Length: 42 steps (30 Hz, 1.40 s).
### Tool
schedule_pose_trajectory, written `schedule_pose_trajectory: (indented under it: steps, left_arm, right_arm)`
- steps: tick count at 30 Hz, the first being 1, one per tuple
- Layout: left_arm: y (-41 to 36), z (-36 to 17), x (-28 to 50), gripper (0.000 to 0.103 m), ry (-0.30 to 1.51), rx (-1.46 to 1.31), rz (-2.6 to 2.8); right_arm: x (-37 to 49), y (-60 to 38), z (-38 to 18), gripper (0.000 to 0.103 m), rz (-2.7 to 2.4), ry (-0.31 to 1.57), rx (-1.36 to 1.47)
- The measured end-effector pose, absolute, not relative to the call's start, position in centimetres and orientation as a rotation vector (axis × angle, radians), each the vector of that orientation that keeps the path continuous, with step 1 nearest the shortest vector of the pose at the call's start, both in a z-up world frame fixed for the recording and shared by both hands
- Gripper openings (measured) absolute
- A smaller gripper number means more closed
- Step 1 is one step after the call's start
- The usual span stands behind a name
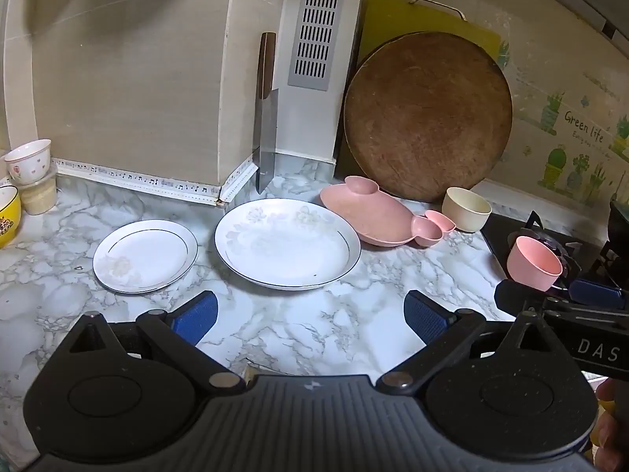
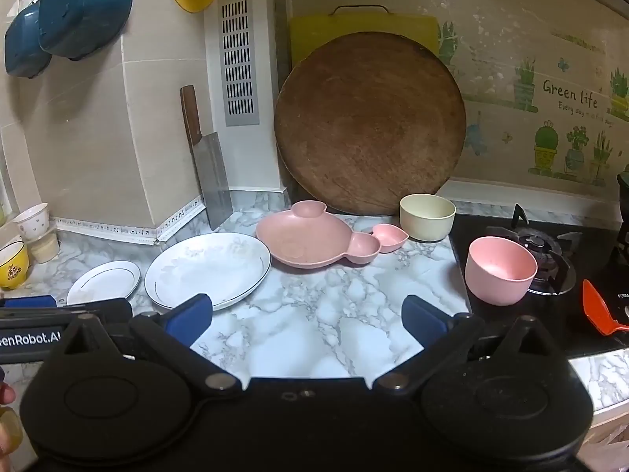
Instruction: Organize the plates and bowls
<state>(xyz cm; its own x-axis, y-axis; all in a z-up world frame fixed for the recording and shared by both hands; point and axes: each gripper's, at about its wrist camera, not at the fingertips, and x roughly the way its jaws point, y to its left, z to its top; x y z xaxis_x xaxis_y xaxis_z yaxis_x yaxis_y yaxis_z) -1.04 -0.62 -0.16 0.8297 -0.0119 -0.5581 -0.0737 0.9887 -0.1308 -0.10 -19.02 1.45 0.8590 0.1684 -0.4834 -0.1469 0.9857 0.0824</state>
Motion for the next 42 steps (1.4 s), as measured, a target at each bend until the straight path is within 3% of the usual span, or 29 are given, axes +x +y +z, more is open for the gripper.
schedule_pose_trajectory:
  steps: [42]
  left_arm:
    - [-0.16, 0.07, -1.48, 0.102, 0.561, -0.137, 0.053]
  right_arm:
    - [-0.26, -18.68, 1.77, 0.103, 0.188, 0.467, 0.032]
